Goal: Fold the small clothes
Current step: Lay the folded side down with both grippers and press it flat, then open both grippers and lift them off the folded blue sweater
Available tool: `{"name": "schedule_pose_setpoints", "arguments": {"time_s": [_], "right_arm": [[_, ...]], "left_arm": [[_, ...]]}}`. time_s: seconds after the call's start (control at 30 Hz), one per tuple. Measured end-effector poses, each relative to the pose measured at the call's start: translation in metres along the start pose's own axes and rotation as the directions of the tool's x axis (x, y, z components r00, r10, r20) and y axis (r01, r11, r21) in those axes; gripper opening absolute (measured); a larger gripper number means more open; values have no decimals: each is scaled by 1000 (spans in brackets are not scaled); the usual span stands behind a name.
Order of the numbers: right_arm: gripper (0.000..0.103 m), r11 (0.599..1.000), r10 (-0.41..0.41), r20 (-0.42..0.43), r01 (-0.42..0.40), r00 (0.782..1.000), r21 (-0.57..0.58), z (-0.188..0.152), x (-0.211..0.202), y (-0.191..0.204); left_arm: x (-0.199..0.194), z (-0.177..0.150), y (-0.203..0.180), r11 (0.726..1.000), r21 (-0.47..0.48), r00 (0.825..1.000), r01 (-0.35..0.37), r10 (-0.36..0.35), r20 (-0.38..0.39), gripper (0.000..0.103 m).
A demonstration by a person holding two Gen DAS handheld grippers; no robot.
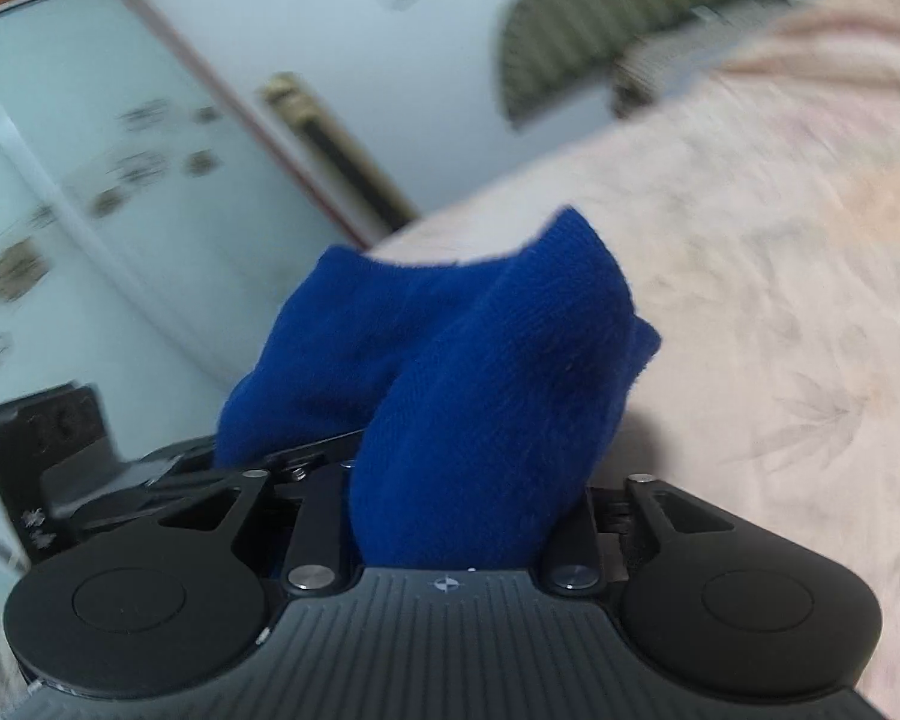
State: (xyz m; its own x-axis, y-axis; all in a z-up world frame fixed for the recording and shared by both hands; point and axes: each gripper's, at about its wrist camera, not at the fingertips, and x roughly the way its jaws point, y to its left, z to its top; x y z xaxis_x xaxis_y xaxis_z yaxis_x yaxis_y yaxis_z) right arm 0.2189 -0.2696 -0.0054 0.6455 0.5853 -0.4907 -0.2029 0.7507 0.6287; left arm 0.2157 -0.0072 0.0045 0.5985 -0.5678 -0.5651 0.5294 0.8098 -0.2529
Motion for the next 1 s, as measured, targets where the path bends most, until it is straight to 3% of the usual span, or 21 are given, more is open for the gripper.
{"name": "schedule_pose_setpoints", "arguments": {"time_s": [0.13, 0.17, 0.2, 0.27, 0.3, 0.37, 0.43, 0.47, 0.53, 0.57, 0.6, 0.63, 0.7, 0.77, 0.83, 0.9, 0.93, 1.0], "right_arm": [[43, 997, -30, 9, 29, 1000, 74, 2, 12, -18], [45, 997, -28, 17, 27, 999, 79, 2, 11, -19], [46, 997, -30, 20, 28, 999, 76, 2, 9, -19], [46, 997, -40, 20, 39, 999, 66, 0, 8, -17], [49, 997, -54, 17, 53, 998, 59, -1, 6, -15], [51, 994, -90, 18, 89, 996, 61, 0, 5, -17], [51, 989, -105, 32, 101, 994, 109, 3, -1, -20], [51, 985, -123, 50, 116, 991, 126, 1, -7, -19], [60, 974, -220, 105, 212, 970, 80, -4, -23, -6], [74, 954, -301, 149, 299, 942, 32, -9, -34, 4], [77, 929, -360, 187, 369, 914, -15, -15, -43, 15], [76, 916, -379, 210, 398, 901, -57, -23, -51, 26], [78, 933, -313, 183, 338, 932, -121, -40, -62, 43], [84, 943, -274, 103, 288, 956, -169, -59, -65, 54], [85, 910, -349, 74, 357, 934, -213, -76, -62, 61], [84, 859, -471, 66, 475, 879, -193, -86, -61, 60], [85, 855, -490, 66, 494, 869, -156, -90, -66, 57], [86, 900, -425, 77, 430, 902, -74, -101, -87, 53]], "left_arm": [[9, 8, 16, 997, -69, 999, 20, -18, 31, 41], [6, 10, 18, 997, -74, 997, 20, -14, 70, 51], [1, 13, 19, 997, -78, 994, 17, -8, 112, 68], [-8, 17, 24, 996, -93, 979, 5, 14, 203, 85], [-10, 19, 26, 996, -87, 972, -24, 44, 229, 86], [1, 28, 28, 983, -57, 970, -172, 179, 163, 86], [5, 26, 27, 942, -14, 939, -334, 334, 78, 86], [-1, 21, 24, 931, 7, 928, -366, 364, 78, 86], [-19, 6, 12, 925, 46, 924, -377, 373, 82, 86], [-30, -2, 4, 921, 49, 921, -386, 382, 76, 86], [-40, -11, -4, 923, 47, 923, -383, 380, 63, 86], [-49, -19, -12, 930, 44, 930, -366, 364, 47, 86], [-55, -28, -24, 943, 21, 944, -331, 331, 10, 90], [-57, -42, -32, 954, 4, 953, -301, 301, -30, 90], [-55, -54, -37, 948, -2, 945, -319, 318, -73, 90], [-59, -61, -37, 942, -28, 939, -334, 330, -95, 90], [-65, -65, -38, 944, -52, 942, -327, 321, -96, 90], [-77, -71, -41, 946, -74, 947, -317, 311, -85, 90]]}}
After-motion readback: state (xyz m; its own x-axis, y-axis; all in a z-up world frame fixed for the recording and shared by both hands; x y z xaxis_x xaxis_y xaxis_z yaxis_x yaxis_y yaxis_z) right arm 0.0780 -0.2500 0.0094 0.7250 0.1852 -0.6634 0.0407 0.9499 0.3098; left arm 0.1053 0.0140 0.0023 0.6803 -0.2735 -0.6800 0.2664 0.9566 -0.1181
